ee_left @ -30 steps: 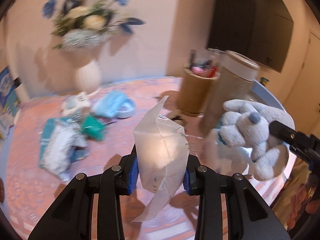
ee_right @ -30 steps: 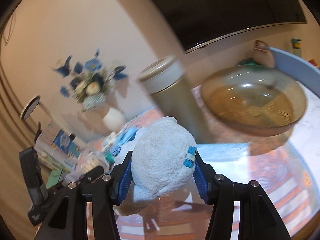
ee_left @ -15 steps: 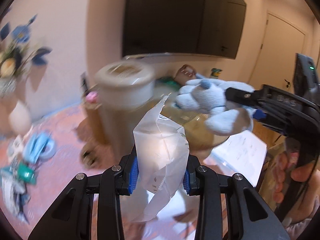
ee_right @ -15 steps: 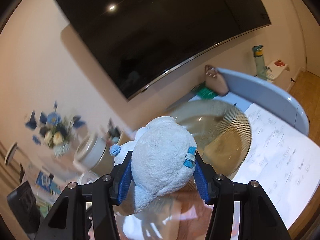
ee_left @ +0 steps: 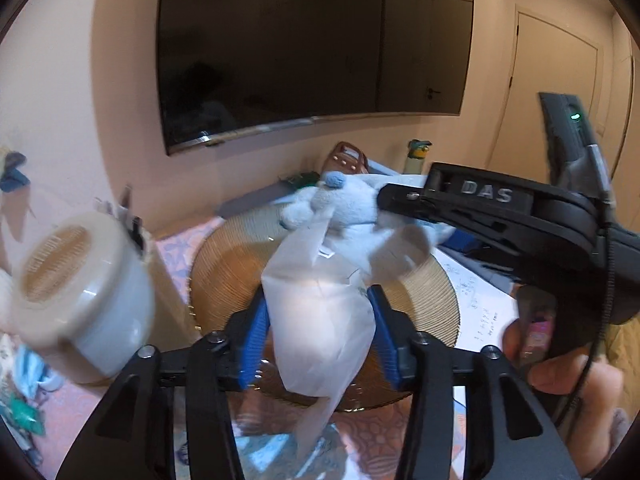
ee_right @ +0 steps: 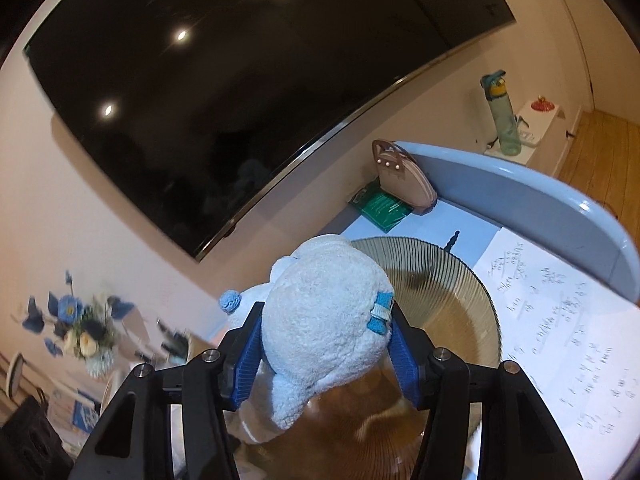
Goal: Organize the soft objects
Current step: 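Carry the plastic bag and plush toy to the glass bowl and release both, then move both open grippers back to the bed items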
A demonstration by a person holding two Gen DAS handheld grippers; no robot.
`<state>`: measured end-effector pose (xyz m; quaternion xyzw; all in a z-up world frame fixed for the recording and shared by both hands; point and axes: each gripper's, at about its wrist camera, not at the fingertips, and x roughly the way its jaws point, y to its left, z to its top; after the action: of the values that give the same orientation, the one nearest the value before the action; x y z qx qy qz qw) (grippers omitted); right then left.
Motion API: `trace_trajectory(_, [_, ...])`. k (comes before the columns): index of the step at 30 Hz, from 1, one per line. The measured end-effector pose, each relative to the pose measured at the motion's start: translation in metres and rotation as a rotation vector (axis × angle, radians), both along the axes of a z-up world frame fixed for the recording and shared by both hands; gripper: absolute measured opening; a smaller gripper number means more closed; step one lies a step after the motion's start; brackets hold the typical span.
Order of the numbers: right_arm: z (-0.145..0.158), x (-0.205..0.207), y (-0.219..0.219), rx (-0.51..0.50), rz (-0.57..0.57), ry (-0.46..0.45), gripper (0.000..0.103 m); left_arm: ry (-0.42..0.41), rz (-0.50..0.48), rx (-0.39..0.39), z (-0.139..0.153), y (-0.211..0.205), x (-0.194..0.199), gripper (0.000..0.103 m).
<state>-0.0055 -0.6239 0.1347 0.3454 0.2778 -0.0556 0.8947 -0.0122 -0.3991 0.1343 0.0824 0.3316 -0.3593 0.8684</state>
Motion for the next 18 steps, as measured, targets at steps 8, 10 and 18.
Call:
trace_trajectory(8, [-0.009, 0.011, 0.007, -0.086, 0.025, 0.125, 0.088, 0.073, -0.049, 0.046, -0.017, -0.016, -0.001, 0.075])
trace_trajectory(10, [-0.005, 0.006, 0.009, -0.105, 0.016, 0.123, 0.088, 0.088, -0.046, 0.035, -0.017, -0.014, -0.001, 0.076])
trace_trajectory(18, [0.002, -0.013, 0.031, -0.146, 0.024, 0.146, 0.088, 0.092, -0.042, 0.043, -0.011, 0.008, -0.014, 0.076])
